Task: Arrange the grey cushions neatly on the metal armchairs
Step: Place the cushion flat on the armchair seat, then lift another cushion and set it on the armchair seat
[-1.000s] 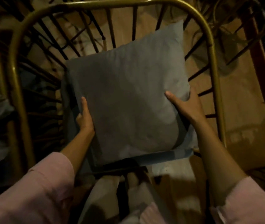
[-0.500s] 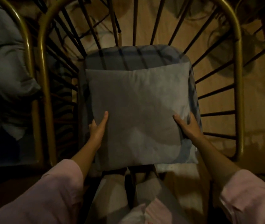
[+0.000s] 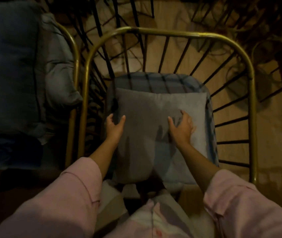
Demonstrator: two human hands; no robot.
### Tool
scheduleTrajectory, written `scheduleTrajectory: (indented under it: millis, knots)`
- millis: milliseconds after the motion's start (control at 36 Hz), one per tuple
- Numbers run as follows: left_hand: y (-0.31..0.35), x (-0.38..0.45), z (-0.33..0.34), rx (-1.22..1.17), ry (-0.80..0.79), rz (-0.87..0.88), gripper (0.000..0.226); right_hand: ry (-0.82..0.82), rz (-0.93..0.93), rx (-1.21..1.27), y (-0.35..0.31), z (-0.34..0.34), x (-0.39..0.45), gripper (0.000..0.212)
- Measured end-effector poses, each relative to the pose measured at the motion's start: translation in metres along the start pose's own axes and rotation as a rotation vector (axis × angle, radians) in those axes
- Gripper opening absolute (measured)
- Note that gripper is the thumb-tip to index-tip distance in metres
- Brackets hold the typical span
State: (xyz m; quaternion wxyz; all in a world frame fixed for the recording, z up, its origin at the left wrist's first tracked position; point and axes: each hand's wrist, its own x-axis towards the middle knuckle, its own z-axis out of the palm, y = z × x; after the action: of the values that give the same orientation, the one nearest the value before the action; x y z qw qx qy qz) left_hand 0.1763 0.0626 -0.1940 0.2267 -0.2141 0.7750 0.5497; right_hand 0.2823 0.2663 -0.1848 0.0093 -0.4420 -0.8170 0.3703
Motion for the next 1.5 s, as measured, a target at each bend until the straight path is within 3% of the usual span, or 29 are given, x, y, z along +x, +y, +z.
scheduleTrajectory:
  millis: [278,444,583,722,861,1083,1167,1222,1389,1500]
  knots:
    - [0.100,0.022,-0.169,0.081,0.420,0.549,0.047,-0.215,-0.413,-0.012,-0.192,0.049,-0.030,0.058]
    - [0.132,0.061,-0.313,-0.006,0.594,0.559,0.036,-0.330,-0.433,0.015,-0.310,0.111,-0.068,0.041]
    - [0.134,0.106,-0.424,0.077,0.667,0.376,0.046,-0.454,-0.359,0.107,-0.386,0.171,-0.101,0.053]
    - [0.132,0.154,-0.494,0.179,0.566,0.186,0.062,-0.472,-0.292,0.283,-0.442,0.214,-0.122,0.063]
    - [0.120,0.204,-0.530,0.253,0.423,0.094,0.068,-0.404,-0.130,0.276,-0.468,0.253,-0.122,0.111]
    - [0.120,0.263,-0.555,0.188,0.374,-0.047,0.078,-0.294,-0.080,0.218,-0.461,0.280,-0.104,0.120]
    - [0.120,0.269,-0.562,0.215,0.348,-0.093,0.096,-0.316,-0.077,0.263,-0.455,0.280,-0.099,0.130]
    - [0.122,0.266,-0.562,0.114,0.307,-0.113,0.102,-0.343,-0.074,0.304,-0.453,0.277,-0.098,0.134]
    - [0.135,0.250,-0.556,-0.020,0.257,-0.091,0.143,-0.423,0.036,0.439,-0.443,0.256,-0.087,0.130]
    - [0.149,0.225,-0.552,-0.064,0.258,-0.042,0.124,-0.426,0.208,0.501,-0.437,0.234,-0.079,0.123]
